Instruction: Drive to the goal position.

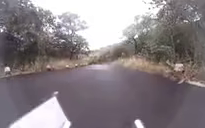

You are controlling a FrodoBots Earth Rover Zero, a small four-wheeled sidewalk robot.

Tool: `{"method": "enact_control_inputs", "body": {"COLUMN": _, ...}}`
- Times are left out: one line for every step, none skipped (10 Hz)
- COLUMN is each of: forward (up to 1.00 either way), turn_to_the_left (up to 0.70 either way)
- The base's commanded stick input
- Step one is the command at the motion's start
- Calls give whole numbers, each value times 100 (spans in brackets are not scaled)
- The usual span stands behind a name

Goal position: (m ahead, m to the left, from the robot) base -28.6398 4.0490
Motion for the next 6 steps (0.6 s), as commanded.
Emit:
{"method": "enact_control_inputs", "body": {"forward": 0, "turn_to_the_left": 100}}
{"method": "enact_control_inputs", "body": {"forward": 0, "turn_to_the_left": 100}}
{"method": "enact_control_inputs", "body": {"forward": 0, "turn_to_the_left": 100}}
{"method": "enact_control_inputs", "body": {"forward": 0, "turn_to_the_left": 100}}
{"method": "enact_control_inputs", "body": {"forward": 0, "turn_to_the_left": 100}}
{"method": "enact_control_inputs", "body": {"forward": 0, "turn_to_the_left": 100}}
